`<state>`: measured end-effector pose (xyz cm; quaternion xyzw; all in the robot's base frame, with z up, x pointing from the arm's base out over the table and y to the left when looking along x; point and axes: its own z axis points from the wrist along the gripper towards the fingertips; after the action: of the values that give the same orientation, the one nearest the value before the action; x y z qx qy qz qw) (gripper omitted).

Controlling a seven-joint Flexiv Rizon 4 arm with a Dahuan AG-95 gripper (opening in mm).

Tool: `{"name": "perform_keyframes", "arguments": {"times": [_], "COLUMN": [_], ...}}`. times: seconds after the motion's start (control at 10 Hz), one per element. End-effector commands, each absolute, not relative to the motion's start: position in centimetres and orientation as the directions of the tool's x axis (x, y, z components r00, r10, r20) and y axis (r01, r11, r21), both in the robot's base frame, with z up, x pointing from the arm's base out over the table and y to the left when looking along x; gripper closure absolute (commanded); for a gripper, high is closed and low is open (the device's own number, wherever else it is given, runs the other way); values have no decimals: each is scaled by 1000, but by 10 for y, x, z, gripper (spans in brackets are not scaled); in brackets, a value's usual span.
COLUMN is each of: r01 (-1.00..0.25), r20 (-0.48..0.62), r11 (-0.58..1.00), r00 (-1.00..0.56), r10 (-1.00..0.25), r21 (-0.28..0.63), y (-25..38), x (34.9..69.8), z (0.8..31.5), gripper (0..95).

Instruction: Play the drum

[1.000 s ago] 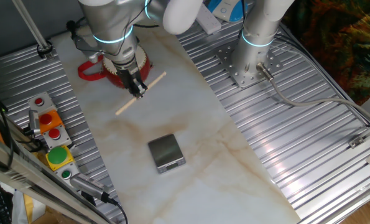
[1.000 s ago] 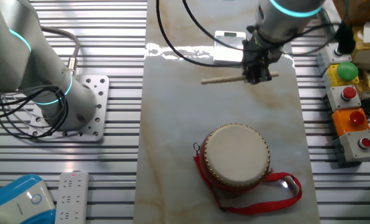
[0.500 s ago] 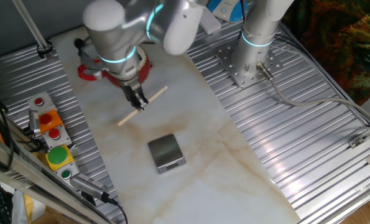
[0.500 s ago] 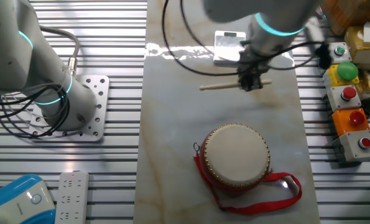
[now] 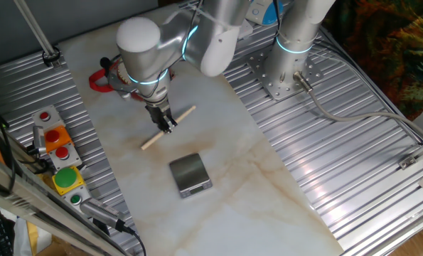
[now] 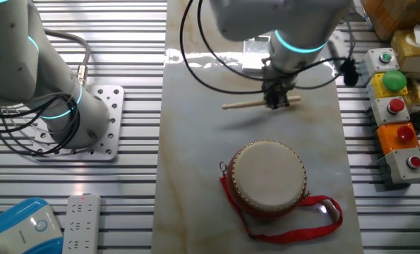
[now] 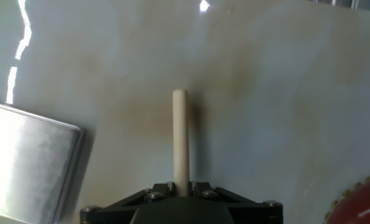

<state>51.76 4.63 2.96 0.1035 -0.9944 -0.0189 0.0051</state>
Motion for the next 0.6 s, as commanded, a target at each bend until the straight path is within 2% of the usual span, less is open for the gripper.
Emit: {"name": "perform_keyframes", "arguments": {"times": [0.1,0.3,0.5,0.6], "r01": [-213,-221,-233,-238], "r20": [-14,-16,-15,-17], "r11": [975,972,969,968], "r00": [-977,-975,-972,-971], "r10": [-213,-220,-232,-237], "r21": [70,84,83,80], "y": [46,46,46,46], "x": [518,518,518,518], "z": [26,25,24,24], "gripper": [950,950,570,570]}}
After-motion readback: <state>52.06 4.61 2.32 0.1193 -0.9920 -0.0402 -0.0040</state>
